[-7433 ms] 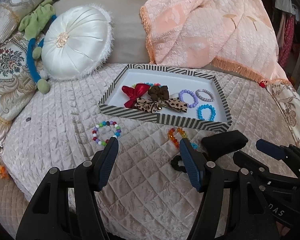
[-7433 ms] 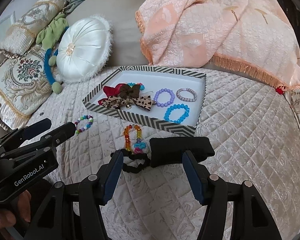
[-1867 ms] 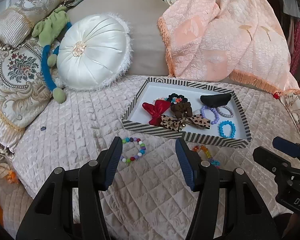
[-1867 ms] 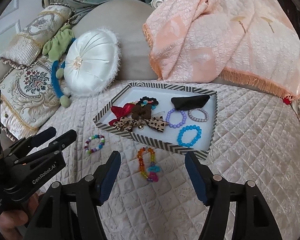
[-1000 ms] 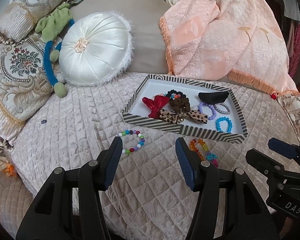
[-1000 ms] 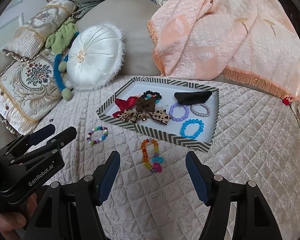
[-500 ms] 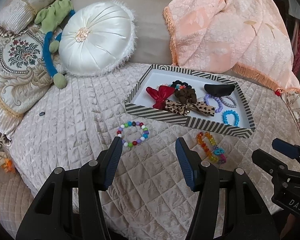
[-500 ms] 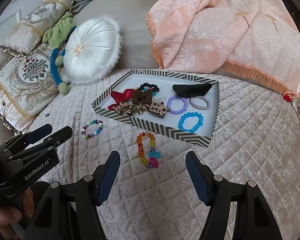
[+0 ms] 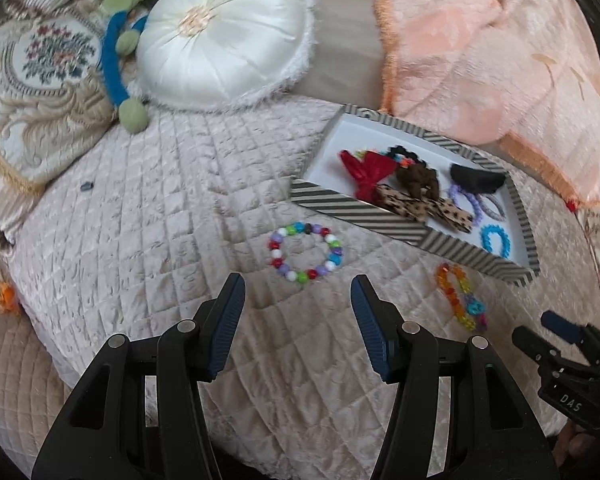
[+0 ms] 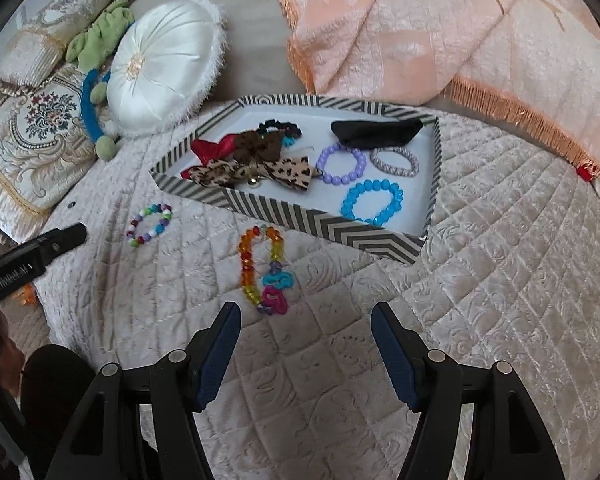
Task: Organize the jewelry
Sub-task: 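Grasp the multicolour bead bracelet with the left tool while the right grasps the orange charm bracelet, then carry both bracelets over the tray and lower them inside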
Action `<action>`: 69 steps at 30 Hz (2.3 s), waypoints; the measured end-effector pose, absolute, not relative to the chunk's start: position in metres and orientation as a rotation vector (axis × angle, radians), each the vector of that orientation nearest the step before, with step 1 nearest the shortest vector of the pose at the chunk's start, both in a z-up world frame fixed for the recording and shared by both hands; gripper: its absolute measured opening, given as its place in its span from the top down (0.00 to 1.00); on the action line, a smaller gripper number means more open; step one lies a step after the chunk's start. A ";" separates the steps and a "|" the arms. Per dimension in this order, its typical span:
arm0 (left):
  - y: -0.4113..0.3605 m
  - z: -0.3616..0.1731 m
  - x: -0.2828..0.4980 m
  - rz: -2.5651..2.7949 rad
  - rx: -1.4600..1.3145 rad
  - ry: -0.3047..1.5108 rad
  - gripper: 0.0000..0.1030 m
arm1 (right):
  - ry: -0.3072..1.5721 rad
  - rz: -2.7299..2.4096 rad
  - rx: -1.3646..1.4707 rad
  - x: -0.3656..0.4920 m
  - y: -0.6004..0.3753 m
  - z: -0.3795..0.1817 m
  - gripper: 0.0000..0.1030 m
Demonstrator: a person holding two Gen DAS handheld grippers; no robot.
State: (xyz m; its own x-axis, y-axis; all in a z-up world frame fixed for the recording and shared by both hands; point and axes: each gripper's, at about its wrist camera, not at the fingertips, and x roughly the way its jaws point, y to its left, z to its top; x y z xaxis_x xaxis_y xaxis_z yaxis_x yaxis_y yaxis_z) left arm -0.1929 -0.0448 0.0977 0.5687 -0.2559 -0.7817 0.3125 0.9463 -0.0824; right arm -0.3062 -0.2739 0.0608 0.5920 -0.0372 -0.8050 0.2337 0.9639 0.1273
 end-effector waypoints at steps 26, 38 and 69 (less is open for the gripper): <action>-0.063 0.023 -0.094 -0.292 0.089 1.113 0.92 | 0.953 -0.049 0.256 -0.238 -0.295 0.022 0.92; -0.051 0.081 -0.117 -0.422 0.046 1.061 0.92 | 0.813 0.025 0.283 -0.270 -0.291 0.096 0.92; -0.102 0.158 -0.133 -0.493 0.159 0.904 0.92 | 0.756 -0.037 0.270 -0.268 -0.325 0.144 0.92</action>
State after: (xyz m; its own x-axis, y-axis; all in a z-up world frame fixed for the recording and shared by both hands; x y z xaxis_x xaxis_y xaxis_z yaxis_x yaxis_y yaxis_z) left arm -0.1330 -0.1025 0.1577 0.5163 -0.3433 -0.7846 0.4744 0.8774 -0.0717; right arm -0.2681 -0.3245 0.1441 0.7285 0.0635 -0.6821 0.1296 0.9649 0.2283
